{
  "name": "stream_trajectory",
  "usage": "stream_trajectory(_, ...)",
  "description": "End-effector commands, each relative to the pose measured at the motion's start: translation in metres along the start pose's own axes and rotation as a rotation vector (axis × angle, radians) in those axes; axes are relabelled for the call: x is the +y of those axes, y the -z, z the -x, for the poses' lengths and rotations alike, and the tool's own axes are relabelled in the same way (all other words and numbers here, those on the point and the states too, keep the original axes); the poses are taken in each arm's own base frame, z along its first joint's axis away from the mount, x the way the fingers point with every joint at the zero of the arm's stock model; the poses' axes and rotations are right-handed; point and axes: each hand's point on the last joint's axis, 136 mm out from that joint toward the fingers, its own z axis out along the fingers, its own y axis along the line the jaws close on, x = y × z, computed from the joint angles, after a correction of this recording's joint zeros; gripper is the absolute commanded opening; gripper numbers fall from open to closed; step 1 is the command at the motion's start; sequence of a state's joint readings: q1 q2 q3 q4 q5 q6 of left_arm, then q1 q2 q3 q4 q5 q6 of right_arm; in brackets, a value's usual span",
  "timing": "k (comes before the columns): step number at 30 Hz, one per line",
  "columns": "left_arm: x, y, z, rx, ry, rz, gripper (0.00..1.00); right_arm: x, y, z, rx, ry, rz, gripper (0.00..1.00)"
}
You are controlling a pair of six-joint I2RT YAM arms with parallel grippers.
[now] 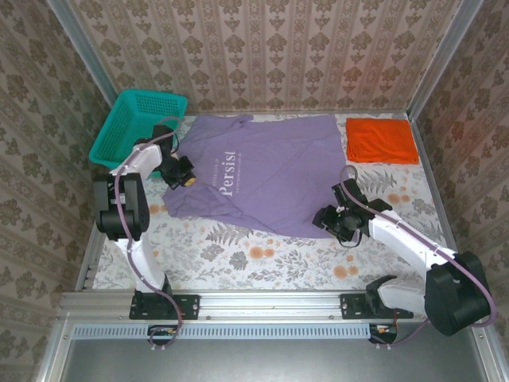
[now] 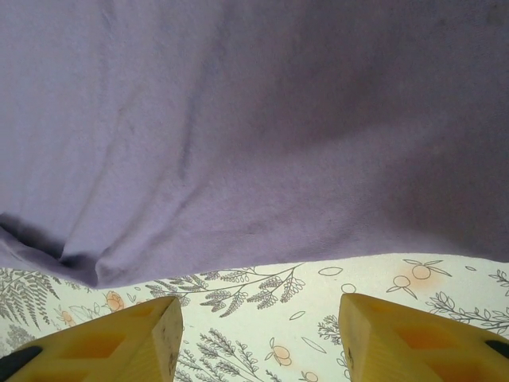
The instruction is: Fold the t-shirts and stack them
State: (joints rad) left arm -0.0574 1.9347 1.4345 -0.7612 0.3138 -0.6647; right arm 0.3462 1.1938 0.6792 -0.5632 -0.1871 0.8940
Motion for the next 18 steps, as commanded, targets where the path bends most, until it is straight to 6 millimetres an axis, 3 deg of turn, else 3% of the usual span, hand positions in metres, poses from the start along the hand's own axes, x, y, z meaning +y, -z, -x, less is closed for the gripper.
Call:
stream_trajectory(1, 0.015, -0.015, -0.003, 0.050, -0.025, 0.053, 0.05, 0.000, 0.001, 0.001, -0.001, -0.007, 0.013, 0.56)
stream_trajectory(5, 0.015, -0.022, -0.006, 0.076, -0.031, 0.053, 0.05, -0.002, 0.001, 0.000, 0.002, -0.015, 0.009, 0.56)
stream_trajectory(10, 0.007, -0.008, -0.005, 0.021, -0.077, 0.030, 0.11, -0.003, 0.004, 0.000, -0.005, -0.017, 0.012, 0.56)
stream_trajectory(18, -0.030, 0.053, 0.006, -0.182, -0.276, 0.021, 0.18, 0.002, 0.007, 0.005, -0.024, -0.009, 0.050, 0.56)
